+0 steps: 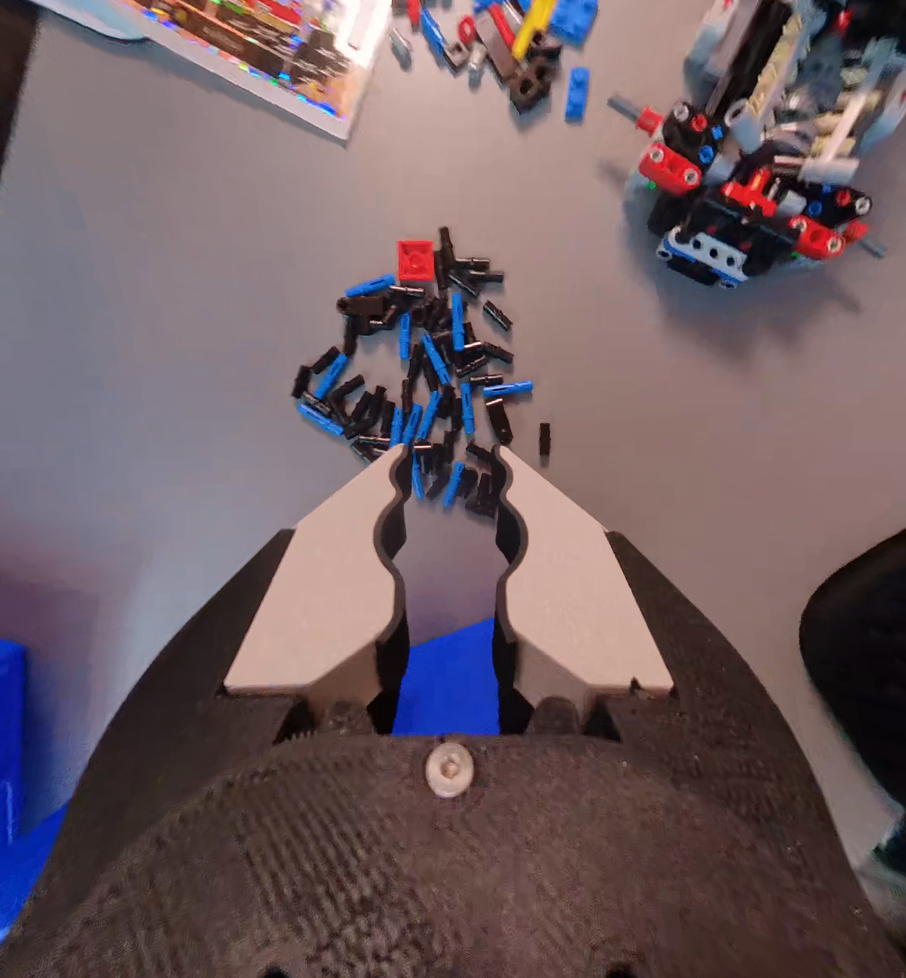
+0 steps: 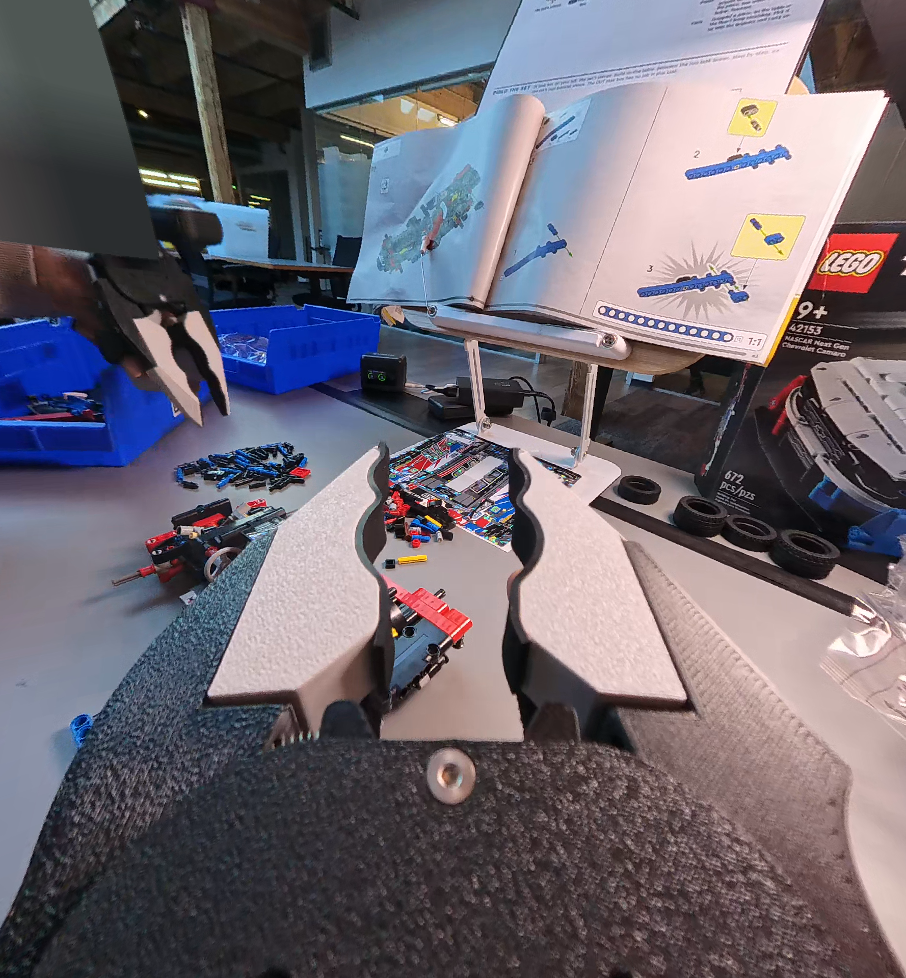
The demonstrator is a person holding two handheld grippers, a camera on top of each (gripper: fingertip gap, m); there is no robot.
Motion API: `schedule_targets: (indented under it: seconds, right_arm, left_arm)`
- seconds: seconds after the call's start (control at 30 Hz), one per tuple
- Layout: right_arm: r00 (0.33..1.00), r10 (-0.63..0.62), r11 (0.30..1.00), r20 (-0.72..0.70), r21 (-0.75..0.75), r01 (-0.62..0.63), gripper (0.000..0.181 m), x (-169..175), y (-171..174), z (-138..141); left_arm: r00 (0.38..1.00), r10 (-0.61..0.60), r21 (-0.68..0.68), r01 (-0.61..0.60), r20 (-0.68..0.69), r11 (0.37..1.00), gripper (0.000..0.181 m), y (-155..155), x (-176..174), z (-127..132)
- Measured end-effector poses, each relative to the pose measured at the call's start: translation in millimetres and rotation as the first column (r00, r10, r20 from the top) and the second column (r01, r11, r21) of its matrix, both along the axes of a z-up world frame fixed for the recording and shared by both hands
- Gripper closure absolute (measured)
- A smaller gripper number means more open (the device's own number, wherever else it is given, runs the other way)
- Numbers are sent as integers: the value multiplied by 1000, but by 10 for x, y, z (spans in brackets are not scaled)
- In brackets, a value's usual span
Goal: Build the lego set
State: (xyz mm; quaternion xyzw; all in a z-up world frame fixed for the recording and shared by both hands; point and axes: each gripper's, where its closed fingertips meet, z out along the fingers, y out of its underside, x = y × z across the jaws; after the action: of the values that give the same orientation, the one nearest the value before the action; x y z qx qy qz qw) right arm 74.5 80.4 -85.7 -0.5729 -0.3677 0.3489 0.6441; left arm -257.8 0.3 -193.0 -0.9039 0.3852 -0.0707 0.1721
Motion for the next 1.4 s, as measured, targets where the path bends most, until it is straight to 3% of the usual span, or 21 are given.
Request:
schedule_targets:
  seconds: [0.13,0.27,0.43,0.57,0.8,1.0,1.1,1.17,1.27,1.4]
  right_arm:
    - [1000,0,1000,13,-2,0,139,-18,1,-36]
    - [1000,-7,1000,18,-2,7,140,-11,17,-48]
    - [1000,-11,1000,17,-16,11,140,8,53,-74]
    - [1000,-9,1000,24,-26,9,141,4,67,-109]
    - [1000,-7,1000,23,-29,8,141,4,69,-116]
    - [1000,-6,1000,22,-25,7,141,5,58,-102]
    - [1000,-3,1000,18,-26,3,141,9,51,-92]
    - [1000,0,1000,18,-24,0,141,11,43,-87]
    - [1000,6,1000,14,-21,-6,141,15,28,-68]
    - [1000,14,1000,7,-17,-14,141,19,10,-41]
  left_arm:
    - [984,-157,-114,147,-87,983,154,-29,166,-219]
    - [961,-229,-167,203,-156,965,157,14,228,-417]
    - [957,-230,-172,200,-179,965,160,92,214,-518]
    - [957,-214,-151,186,-196,971,178,141,136,-523]
    - [973,-171,-100,156,-157,983,172,189,129,-437]
    - [991,-130,-34,129,-43,991,153,208,247,-227]
    - [990,-79,101,68,113,993,147,277,333,135]
    - [975,-10,208,-37,221,977,144,342,273,444]
    - [936,92,326,-209,340,922,143,332,-24,846]
    - [929,257,358,-343,268,869,149,49,-729,942]
